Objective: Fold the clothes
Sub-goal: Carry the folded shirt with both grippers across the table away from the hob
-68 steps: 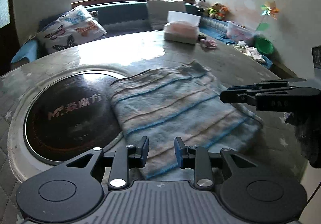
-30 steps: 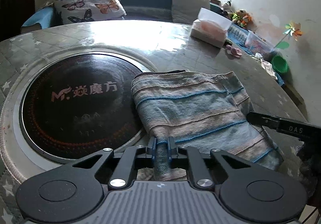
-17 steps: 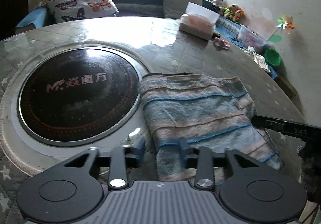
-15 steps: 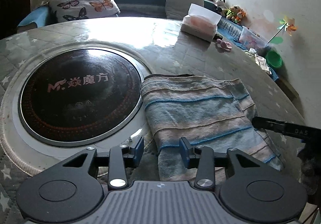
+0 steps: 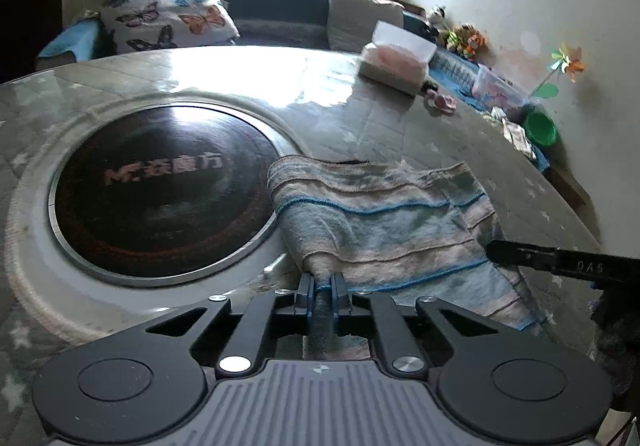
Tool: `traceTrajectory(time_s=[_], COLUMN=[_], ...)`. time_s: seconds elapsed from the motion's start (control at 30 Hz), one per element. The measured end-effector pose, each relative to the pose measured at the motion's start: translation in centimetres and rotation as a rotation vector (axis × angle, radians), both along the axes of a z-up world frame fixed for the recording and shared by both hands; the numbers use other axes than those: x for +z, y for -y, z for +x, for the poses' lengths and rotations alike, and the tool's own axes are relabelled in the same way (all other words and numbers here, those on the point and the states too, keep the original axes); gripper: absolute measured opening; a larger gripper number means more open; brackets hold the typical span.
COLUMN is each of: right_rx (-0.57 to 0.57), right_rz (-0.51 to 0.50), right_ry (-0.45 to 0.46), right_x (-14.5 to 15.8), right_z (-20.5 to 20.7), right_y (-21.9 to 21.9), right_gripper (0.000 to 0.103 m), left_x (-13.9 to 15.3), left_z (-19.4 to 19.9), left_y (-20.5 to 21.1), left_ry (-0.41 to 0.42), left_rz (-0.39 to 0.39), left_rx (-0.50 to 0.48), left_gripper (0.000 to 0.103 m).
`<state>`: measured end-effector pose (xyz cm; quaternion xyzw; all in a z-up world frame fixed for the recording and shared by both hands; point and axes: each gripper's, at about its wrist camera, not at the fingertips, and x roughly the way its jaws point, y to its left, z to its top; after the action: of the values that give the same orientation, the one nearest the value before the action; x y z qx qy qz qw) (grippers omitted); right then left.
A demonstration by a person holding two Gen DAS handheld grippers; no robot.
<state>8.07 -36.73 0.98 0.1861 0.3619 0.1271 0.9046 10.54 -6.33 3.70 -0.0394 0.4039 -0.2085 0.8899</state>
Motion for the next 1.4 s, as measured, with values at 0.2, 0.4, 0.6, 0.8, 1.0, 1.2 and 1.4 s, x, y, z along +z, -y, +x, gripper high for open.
traceTrajectory(time_s=[0.2, 0.4, 0.6, 0.8, 1.0, 1.2, 1.4], right_rx=[0.106, 0.265, 0.423, 0.547, 0.642, 0.704, 0.731], right_rz=[-0.004, -0.029, -0.042, -0.031, -0.027, -0.009, 0.009], right_ry=[-0.004, -0.002, 0.016, 0.025, 0.019, -0.001, 0.002], right_x=[1.0, 2.3, 4.0, 5.2, 5.3, 4.0, 3.0], right_z=[1.0, 3.3, 6.1, 8.8, 12.0, 14.5, 16.2], right_y=[-3.6, -9.6, -17.0, -24.5, -31.5, -37.3, -40.1], right_gripper=[0.012, 0.011, 0.011, 0.011, 0.011, 0.011, 0.011], left_x=[0.7, 1.6, 2.9, 3.9, 4.4, 4.1, 2.9], left_z=[-2.3, -4.6, -6.1, -6.2, -5.3, -3.9, -3.6], left_y=[-4.1, -9.6, -15.6, -21.9, -27.3, -31.0, -32.9], left_ry=[0.007, 0.023, 0.067, 0.097, 0.102, 0.090, 0.069], left_rz=[-0.008, -0.007, 0.004, 0.020, 0.045, 0.070, 0.099], left_rx=[0.097, 0.221, 0.345, 0.479, 0.596, 0.683, 0.733], left_gripper=[0.009, 0.009, 0.009, 0.009, 0.009, 0.009, 0.009])
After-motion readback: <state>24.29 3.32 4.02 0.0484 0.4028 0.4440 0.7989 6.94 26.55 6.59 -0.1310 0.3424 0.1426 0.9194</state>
